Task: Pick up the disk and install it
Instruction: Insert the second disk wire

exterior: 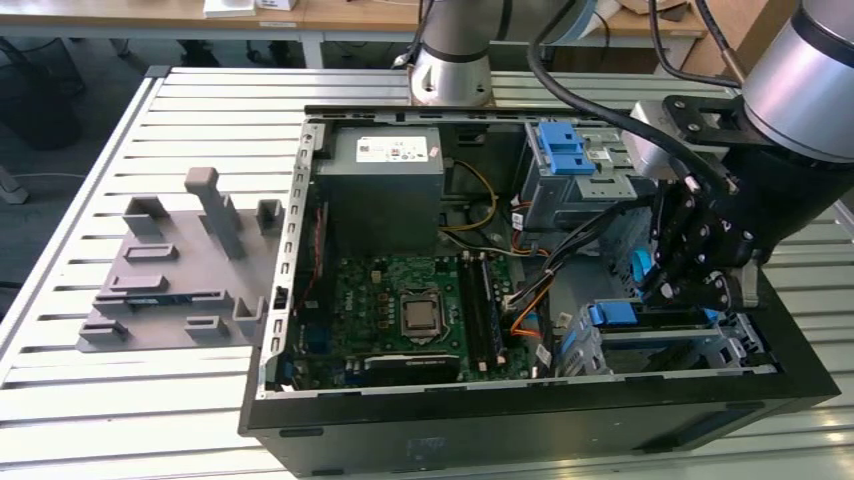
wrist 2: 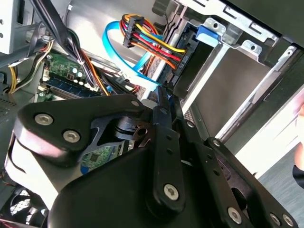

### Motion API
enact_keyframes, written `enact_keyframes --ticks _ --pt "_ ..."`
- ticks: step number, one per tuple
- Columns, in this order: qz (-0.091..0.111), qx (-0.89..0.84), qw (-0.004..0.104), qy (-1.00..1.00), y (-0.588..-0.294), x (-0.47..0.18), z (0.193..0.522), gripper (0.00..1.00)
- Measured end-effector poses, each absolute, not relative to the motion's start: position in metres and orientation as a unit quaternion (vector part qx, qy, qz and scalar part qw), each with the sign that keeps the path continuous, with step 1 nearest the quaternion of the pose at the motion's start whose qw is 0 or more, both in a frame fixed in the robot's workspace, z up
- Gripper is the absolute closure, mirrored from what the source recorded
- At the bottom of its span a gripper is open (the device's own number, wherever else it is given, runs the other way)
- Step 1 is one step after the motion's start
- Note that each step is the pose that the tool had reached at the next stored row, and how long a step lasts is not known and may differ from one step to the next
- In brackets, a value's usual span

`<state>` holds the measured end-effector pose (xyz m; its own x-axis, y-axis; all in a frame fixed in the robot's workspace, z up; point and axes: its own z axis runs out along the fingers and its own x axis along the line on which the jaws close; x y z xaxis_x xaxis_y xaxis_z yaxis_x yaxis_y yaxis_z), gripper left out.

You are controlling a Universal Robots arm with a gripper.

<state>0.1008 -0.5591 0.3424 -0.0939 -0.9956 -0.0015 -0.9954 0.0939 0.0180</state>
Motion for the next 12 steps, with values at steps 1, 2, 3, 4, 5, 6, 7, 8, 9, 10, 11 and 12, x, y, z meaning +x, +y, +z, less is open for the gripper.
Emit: enact_keyframes --ticks 1,2,3,4,5,6,7,8,9,10,11,12 --pt "-0.007 0.673 0.005 -0.74 -0.5593 0.101 0.3419 0.84" --pt "-0.007 0.673 0.005 -0.74 -0.5594 0.101 0.3416 0.84" --pt "-0.007 0.673 0.005 -0.74 -0.5593 0.1012 0.3413 0.84" --pt "-0.007 0.673 0.005 -0.74 -0.5594 0.1016 0.3409 0.84" --pt "-0.007 0.673 0.005 -0.74 -0.5594 0.1019 0.3406 0.84" --pt "-0.007 0.672 0.006 -0.74 -0.5594 0.1022 0.3403 0.84" --pt "-0.007 0.672 0.005 -0.741 -0.5594 0.1023 0.3401 0.84" --pt "-0.007 0.67 0.005 -0.742 -0.5594 0.1023 0.3398 0.84" --pt "-0.007 0.669 0.005 -0.743 -0.5594 0.1024 0.3395 0.84" --pt "-0.007 0.668 0.005 -0.744 -0.5594 0.1026 0.3393 0.84" --pt "-0.007 0.667 0.005 -0.745 -0.5594 0.1029 0.339 0.84" --pt "-0.007 0.667 0.005 -0.745 -0.5594 0.1031 0.3386 0.84"
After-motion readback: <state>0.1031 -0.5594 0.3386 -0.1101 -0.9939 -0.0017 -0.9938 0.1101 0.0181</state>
